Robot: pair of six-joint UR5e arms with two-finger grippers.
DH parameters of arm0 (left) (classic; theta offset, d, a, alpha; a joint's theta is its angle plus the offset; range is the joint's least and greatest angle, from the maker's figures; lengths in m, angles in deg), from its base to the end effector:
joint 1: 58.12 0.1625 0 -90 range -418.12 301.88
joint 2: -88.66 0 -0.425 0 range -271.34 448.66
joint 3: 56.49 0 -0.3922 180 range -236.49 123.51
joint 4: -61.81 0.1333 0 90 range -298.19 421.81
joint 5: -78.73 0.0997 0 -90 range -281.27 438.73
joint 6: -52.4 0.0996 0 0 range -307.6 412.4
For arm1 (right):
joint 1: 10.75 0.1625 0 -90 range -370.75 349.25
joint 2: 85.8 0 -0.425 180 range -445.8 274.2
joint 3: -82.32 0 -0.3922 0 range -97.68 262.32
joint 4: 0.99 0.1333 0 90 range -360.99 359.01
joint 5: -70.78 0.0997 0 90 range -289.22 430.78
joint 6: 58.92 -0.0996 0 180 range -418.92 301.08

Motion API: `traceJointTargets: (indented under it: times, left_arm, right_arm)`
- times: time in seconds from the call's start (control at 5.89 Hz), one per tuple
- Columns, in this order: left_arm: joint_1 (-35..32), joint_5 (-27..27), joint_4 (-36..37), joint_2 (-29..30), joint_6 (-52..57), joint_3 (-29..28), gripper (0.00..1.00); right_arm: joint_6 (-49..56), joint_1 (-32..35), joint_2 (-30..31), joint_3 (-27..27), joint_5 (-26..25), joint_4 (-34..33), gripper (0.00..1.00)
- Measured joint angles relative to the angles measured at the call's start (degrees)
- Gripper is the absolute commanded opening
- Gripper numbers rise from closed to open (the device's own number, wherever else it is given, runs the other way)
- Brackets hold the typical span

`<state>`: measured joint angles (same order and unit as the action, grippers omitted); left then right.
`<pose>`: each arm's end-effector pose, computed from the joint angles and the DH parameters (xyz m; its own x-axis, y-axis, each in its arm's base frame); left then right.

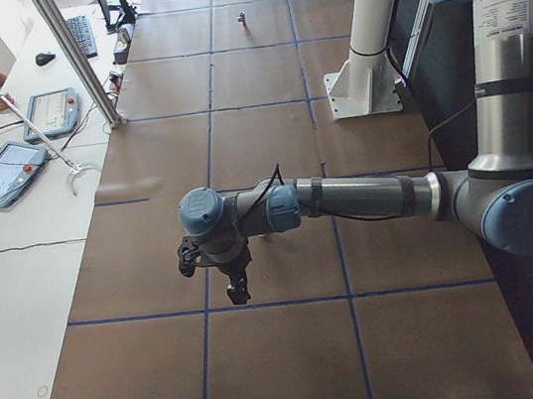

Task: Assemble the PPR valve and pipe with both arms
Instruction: 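Lower the left gripper toward the white-and-brass valve fitting, then close the left gripper on the white-and-brass valve fitting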

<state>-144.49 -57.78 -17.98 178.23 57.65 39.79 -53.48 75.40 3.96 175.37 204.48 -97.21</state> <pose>-0.0305 -0.4841 0.6234 0.6817 0.0796 -0.7273 -0.1260 0.9920 -0.0095 0.0315 -0.4924 0.6420 0.7141 -0.1077 0.6917 0.1354 0.9907 0.0145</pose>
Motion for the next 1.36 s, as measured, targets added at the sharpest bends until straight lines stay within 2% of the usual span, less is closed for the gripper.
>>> traceJointTargets:
  times: [0.17,0.68,1.36]
  left_arm:
    - [0.51,-1.21,-1.34,-0.38,0.25,0.07,1.0]
    - [11.26,-1.77,-15.8,-1.02,-5.62,2.1,1.0]
    - [23.62,4.72,-18.39,-0.95,-27.28,9.65,1.0]
  right_arm:
    - [-0.05,-0.01,-0.01,0.0,0.06,-0.02,1.0]
    - [-0.07,-0.24,-0.08,0.19,0.63,0.02,1.0]
    - [0.01,-2.93,-0.52,0.25,1.62,0.06,1.0]
